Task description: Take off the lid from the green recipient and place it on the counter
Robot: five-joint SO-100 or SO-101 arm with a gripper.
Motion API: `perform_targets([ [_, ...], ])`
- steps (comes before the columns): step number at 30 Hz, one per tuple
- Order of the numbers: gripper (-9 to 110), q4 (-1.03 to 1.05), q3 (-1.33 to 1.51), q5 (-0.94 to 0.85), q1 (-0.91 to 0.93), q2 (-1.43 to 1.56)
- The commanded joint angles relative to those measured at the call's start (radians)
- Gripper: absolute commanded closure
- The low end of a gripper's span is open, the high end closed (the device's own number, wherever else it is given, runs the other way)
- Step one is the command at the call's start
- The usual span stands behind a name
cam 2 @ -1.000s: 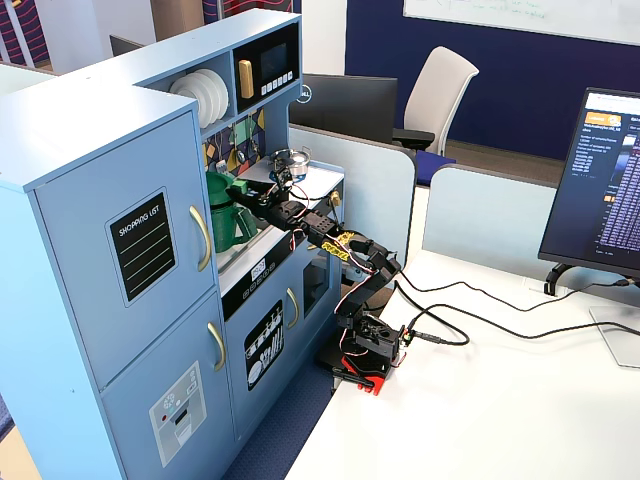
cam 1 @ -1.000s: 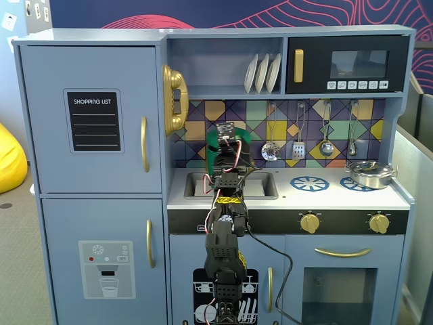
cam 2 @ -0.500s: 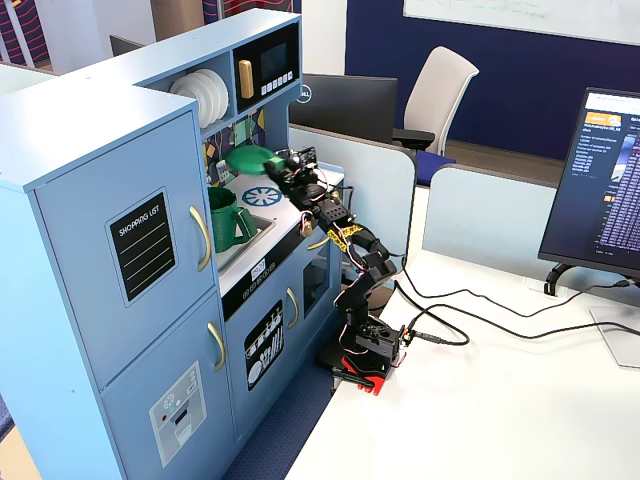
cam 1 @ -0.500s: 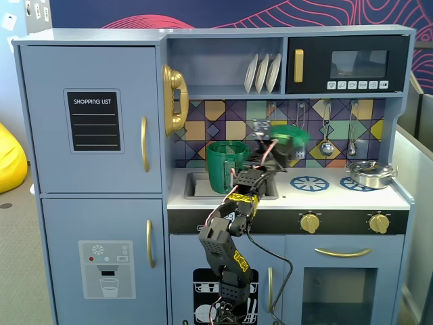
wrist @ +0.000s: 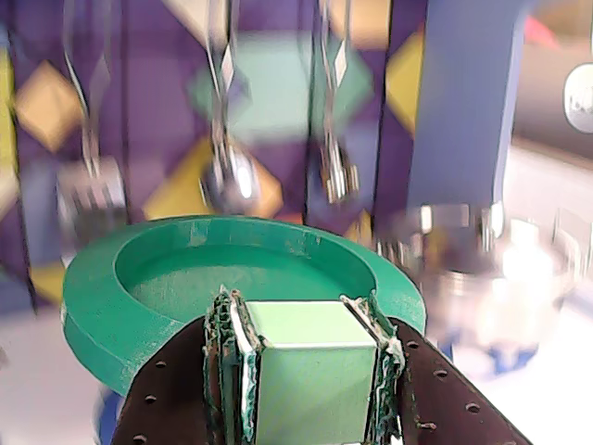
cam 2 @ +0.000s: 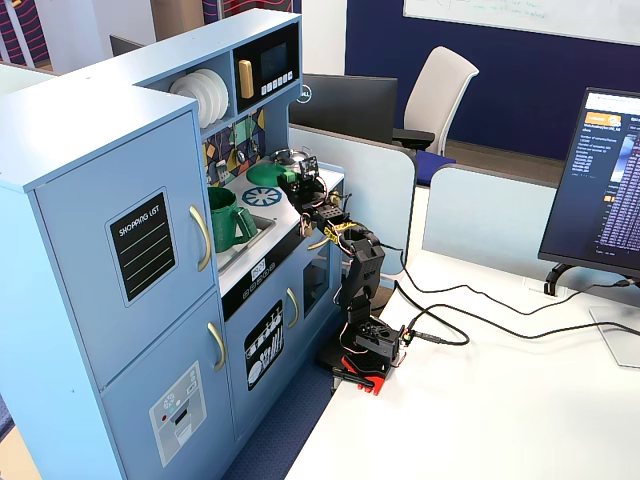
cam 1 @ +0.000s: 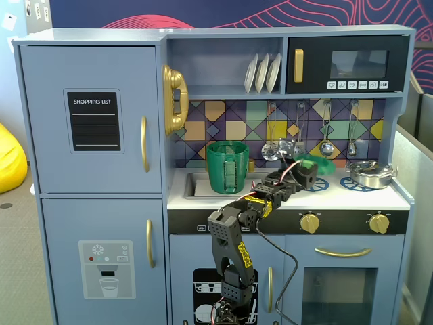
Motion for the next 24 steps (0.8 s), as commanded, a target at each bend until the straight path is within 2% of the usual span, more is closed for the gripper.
perform_targets([
  [1, 101, -0.051, -0.018, 0.003, 0.015, -0.008],
  [19, 101, -0.118, 0.017, 0.002, 0.02, -0.14],
  [24, 76, -0.118, 0.011, 0.044, 0.018, -0.13],
])
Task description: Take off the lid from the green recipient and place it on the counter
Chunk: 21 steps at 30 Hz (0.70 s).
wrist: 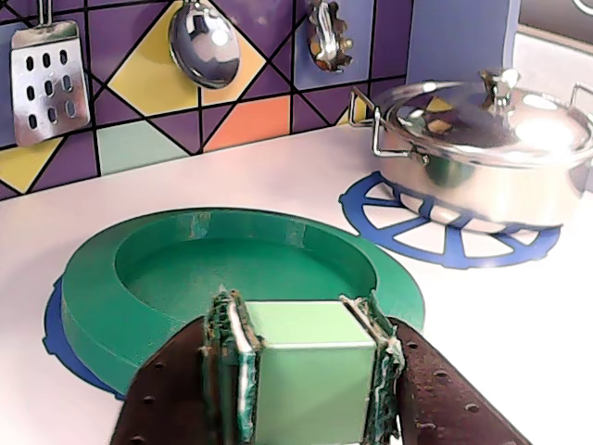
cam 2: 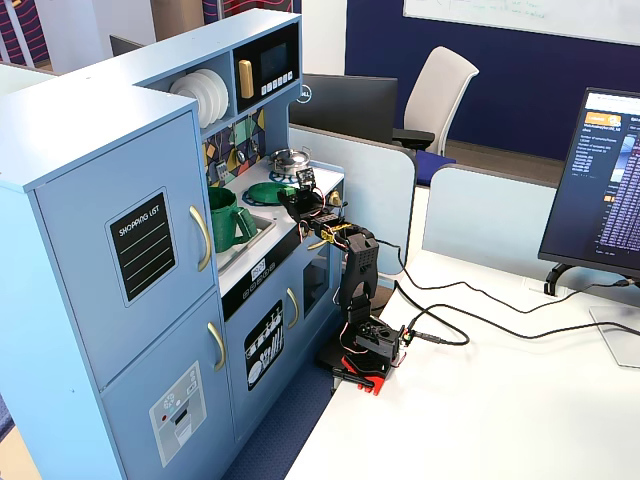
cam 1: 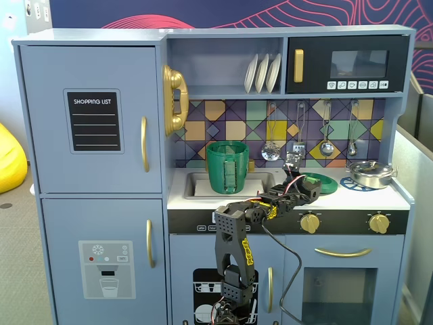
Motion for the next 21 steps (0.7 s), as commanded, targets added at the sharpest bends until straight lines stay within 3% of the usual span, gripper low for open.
perform_targets([
  [1, 73, -0.031, -0.028, 0.026, 0.009, 0.018],
  [6, 59, -0.031, -0.025, 0.035, 0.009, 0.031],
  [12, 58, -0.002, -0.006, 0.028, 0.005, 0.086],
  [21, 57, 0.172, 0.143, -0.029, 0.015, 0.414],
])
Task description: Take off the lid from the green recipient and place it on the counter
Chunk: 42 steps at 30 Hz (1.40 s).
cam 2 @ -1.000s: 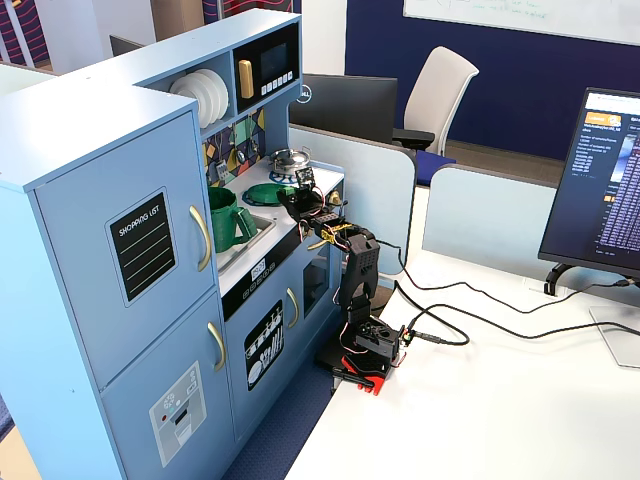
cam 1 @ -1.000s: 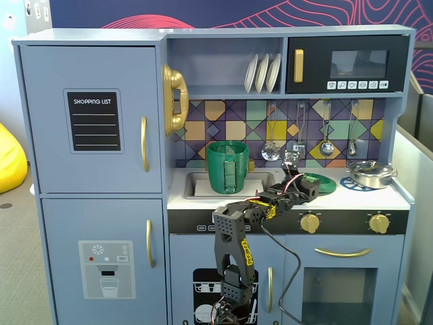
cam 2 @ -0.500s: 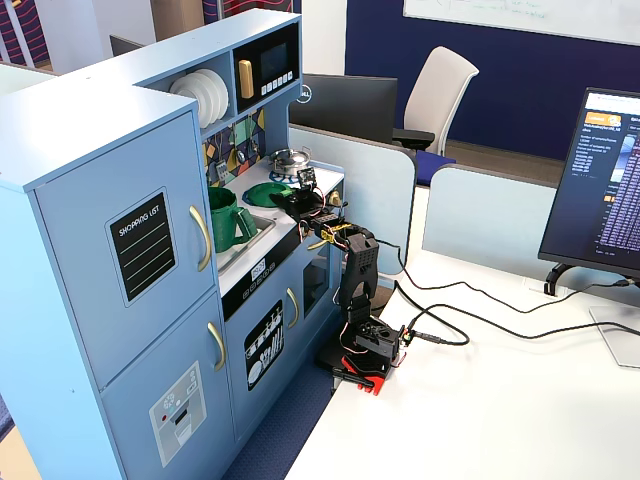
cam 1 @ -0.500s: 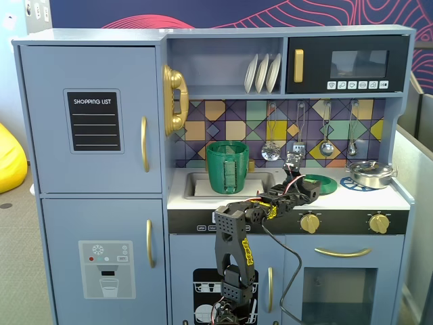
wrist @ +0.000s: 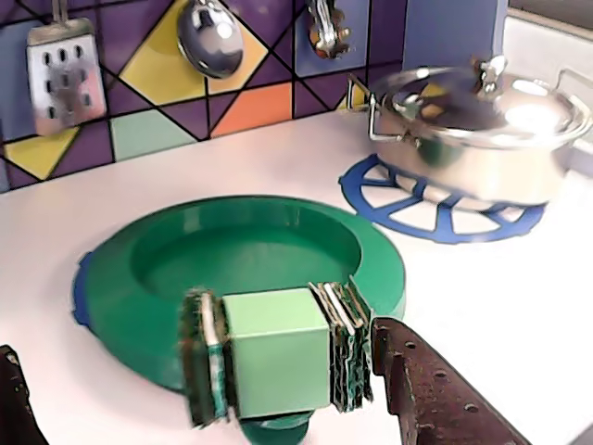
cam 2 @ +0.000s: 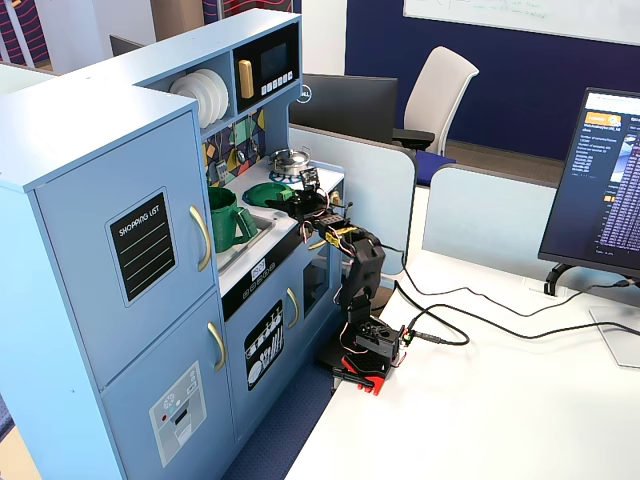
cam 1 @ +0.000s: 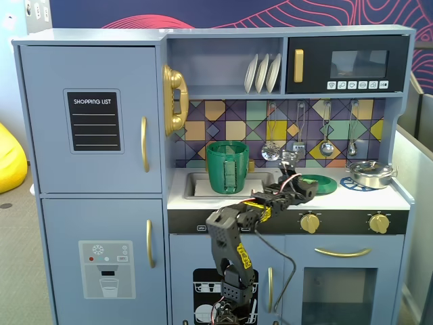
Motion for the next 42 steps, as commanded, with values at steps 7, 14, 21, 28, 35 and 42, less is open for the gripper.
perform_targets([
  [7, 59, 0.224, 0.109, -0.046, 0.009, 0.442],
  [14, 62, 0.635, 0.241, -0.063, -0.063, 0.776],
  [21, 65, 0.973, 0.353, -0.075, -0.189, 0.956],
  [28, 70, 1.115, 0.526, -0.115, -0.368, 1.048],
  [35, 81, 1.146, 0.764, -0.071, -0.488, 1.127],
  [42, 92, 1.312, 0.922, -0.074, -0.546, 1.236],
])
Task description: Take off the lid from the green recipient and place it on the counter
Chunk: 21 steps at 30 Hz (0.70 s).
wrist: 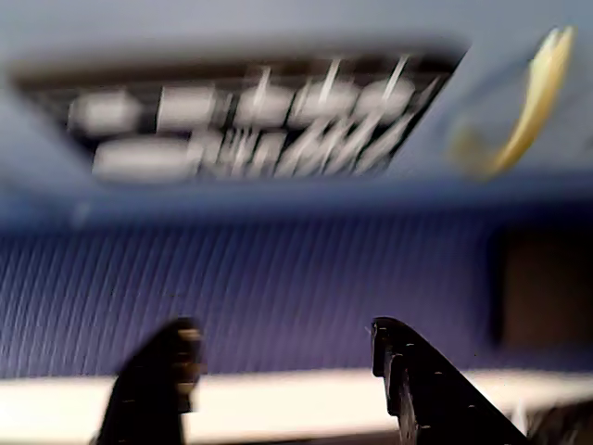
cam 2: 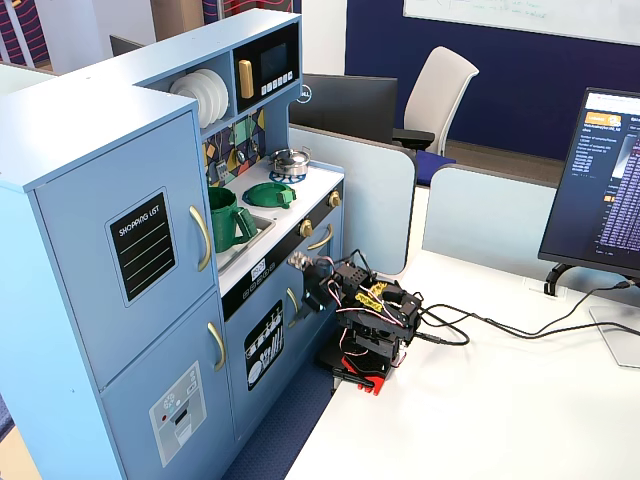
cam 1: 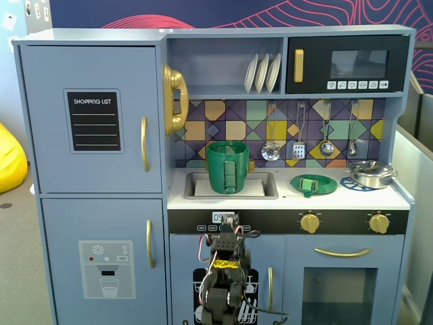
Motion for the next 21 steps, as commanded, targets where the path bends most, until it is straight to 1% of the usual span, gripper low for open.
perform_targets([
  [1, 91, 0.08, 0.015, 0.02, -0.046, 0.037],
  [5, 90, 0.181, 0.021, 0.1, -0.08, 0.038],
  [8, 89, 0.298, 0.021, 0.109, -0.083, 0.038],
  [11, 89, 0.399, 0.021, 0.176, -0.087, 0.038],
  [14, 89, 0.488, 0.021, 0.193, -0.094, 0.038],
  [16, 89, 0.489, 0.021, 0.233, -0.095, 0.038],
  [21, 89, 0.492, 0.021, 0.202, -0.083, 0.038],
])
